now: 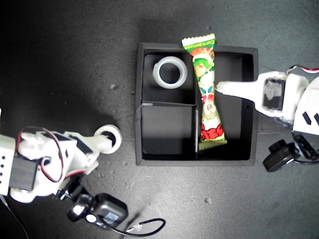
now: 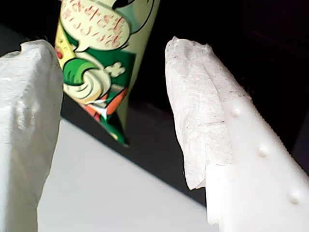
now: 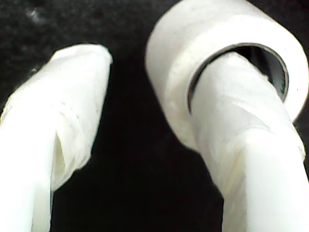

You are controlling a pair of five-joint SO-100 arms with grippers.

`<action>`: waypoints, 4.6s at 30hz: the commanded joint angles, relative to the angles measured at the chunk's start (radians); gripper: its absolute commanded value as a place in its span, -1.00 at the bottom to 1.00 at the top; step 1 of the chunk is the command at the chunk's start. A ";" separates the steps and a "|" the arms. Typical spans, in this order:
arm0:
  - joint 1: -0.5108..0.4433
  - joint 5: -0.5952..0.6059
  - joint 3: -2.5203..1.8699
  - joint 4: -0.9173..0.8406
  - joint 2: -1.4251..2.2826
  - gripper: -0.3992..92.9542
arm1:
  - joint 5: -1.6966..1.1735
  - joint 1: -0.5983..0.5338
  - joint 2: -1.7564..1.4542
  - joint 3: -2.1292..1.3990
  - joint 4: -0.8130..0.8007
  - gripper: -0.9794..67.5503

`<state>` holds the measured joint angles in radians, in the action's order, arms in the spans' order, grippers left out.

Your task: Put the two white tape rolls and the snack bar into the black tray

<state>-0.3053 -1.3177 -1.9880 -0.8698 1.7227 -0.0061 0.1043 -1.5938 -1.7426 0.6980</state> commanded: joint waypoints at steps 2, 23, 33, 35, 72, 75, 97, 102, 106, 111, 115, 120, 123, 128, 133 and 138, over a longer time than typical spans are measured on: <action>0.002 0.000 0.005 0.018 0.005 -0.72 | -0.002 -0.018 -0.012 0.058 0.037 -0.57; 0.107 0.063 0.064 -0.026 -0.044 -0.96 | 0.813 -0.020 -0.176 0.230 0.397 -0.98; 0.166 0.256 0.657 -0.382 -0.179 -0.96 | 1.019 0.031 -0.595 -0.295 0.307 -0.98; 0.166 0.268 0.778 -0.443 -0.259 -0.96 | 1.028 0.026 -0.607 -0.345 0.291 -0.98; 0.155 0.310 2.079 -0.968 -1.106 -0.95 | 1.026 -0.005 -0.609 -0.374 0.293 -0.98; 0.155 0.301 2.066 -0.968 -1.112 -0.95 | 1.023 -0.006 -0.609 -0.371 0.295 -0.98; 0.210 0.193 1.200 -0.923 -0.437 -0.98 | 1.193 -0.029 -1.069 -0.652 0.357 -0.98; 0.278 0.179 0.552 -0.686 0.046 -0.99 | 1.261 -0.031 -1.411 -0.881 0.413 -0.98; 0.330 0.163 0.058 -0.479 0.411 -0.99 | 1.275 -0.031 -1.557 -1.017 0.416 -0.98; 0.328 0.133 -0.367 -0.344 0.822 -0.99 | 1.275 -0.028 -1.571 -1.108 0.420 -0.98; 0.296 0.114 -0.624 -0.290 1.114 -0.99 | 1.239 -0.020 -1.624 -1.186 0.417 -0.98; 0.273 0.081 -0.813 -0.293 1.339 -0.99 | 1.210 -0.012 -1.756 -1.285 0.453 -0.99; 0.270 0.074 -0.900 -0.324 1.466 -0.99 | 1.180 -0.012 -1.756 -1.339 0.434 -0.99; 0.256 0.069 -1.005 -0.423 1.664 -0.99 | 1.081 -0.021 -1.756 -1.381 0.417 -0.98; 0.247 0.038 -1.129 -0.400 1.664 -0.99 | 1.106 -0.008 -1.756 -1.382 0.442 -0.97; 0.268 0.023 -1.150 -0.443 1.664 -0.95 | 0.985 0.003 -1.756 -1.382 0.505 -0.97</action>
<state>-0.0445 -1.3100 -3.0818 -1.2962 3.3395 1.0937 0.1043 -3.3441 -3.1124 1.1720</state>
